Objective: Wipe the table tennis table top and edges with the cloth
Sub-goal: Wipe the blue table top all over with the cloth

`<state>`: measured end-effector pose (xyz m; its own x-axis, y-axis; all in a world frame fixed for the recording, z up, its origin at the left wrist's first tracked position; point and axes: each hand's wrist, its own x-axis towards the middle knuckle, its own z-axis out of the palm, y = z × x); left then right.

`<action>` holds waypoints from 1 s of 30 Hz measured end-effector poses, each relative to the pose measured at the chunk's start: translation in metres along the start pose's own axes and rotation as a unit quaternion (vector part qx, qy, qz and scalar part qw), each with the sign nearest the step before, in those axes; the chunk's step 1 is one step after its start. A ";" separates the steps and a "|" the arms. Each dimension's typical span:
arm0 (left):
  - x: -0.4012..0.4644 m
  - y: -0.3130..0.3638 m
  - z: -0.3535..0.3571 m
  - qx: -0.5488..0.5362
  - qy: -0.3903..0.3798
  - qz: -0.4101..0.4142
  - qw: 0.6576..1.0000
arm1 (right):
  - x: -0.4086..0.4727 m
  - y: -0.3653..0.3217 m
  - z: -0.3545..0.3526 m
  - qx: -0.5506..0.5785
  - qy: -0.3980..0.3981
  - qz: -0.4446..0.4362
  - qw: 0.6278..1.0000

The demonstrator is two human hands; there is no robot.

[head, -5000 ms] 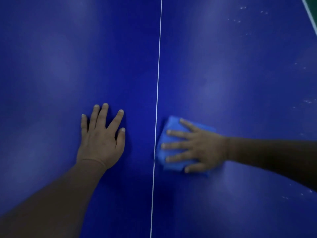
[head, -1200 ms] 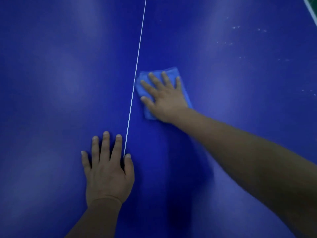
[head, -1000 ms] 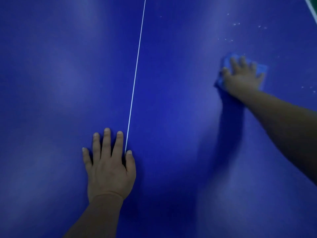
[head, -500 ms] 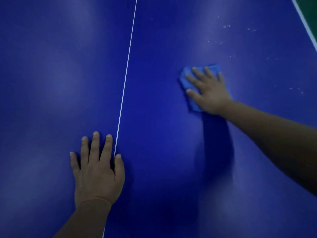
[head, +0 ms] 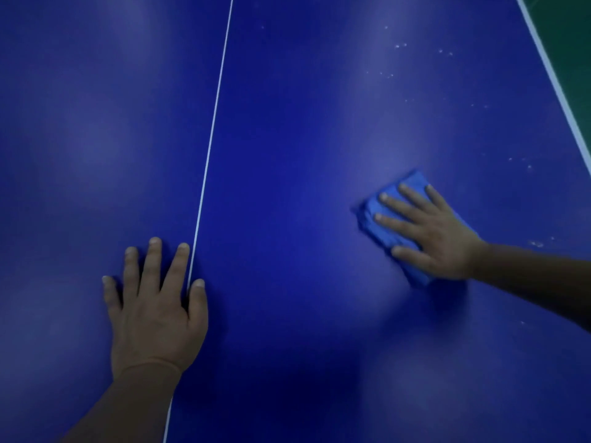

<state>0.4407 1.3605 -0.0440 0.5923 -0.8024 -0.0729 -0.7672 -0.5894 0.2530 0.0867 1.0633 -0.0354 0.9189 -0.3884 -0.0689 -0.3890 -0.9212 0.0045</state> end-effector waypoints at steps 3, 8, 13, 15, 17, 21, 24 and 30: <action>0.001 0.000 -0.001 0.007 -0.003 -0.001 1.000 | 0.039 0.036 -0.007 0.034 0.001 0.204 0.978; 0.002 0.003 -0.004 0.015 -0.013 -0.004 1.000 | 0.054 0.042 -0.011 0.075 -0.022 0.324 0.943; 0.000 0.003 -0.007 0.014 -0.011 0.005 1.000 | 0.007 -0.033 -0.002 0.057 -0.008 0.282 0.958; 0.001 0.001 -0.006 0.019 -0.012 0.009 1.000 | -0.033 -0.087 -0.002 0.056 0.009 0.219 0.974; 0.000 -0.001 -0.007 0.020 -0.013 0.017 1.000 | -0.082 -0.141 0.010 0.034 0.032 0.125 0.991; 0.007 -0.007 -0.009 0.006 -0.045 0.018 0.999 | -0.114 -0.145 0.008 0.011 -0.011 0.069 0.997; 0.005 -0.008 -0.017 -0.003 -0.079 0.023 0.997 | -0.099 -0.121 0.001 0.076 -0.006 0.326 0.942; -0.112 -0.023 -0.022 -0.020 -0.038 0.125 0.991 | -0.137 -0.213 0.007 0.086 -0.014 0.354 0.931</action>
<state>0.3975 1.4665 -0.0207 0.3642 -0.9282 -0.0759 -0.8759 -0.3691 0.3108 0.0435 1.3126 -0.0337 0.4264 -0.8943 -0.1358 -0.9039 -0.4155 -0.1018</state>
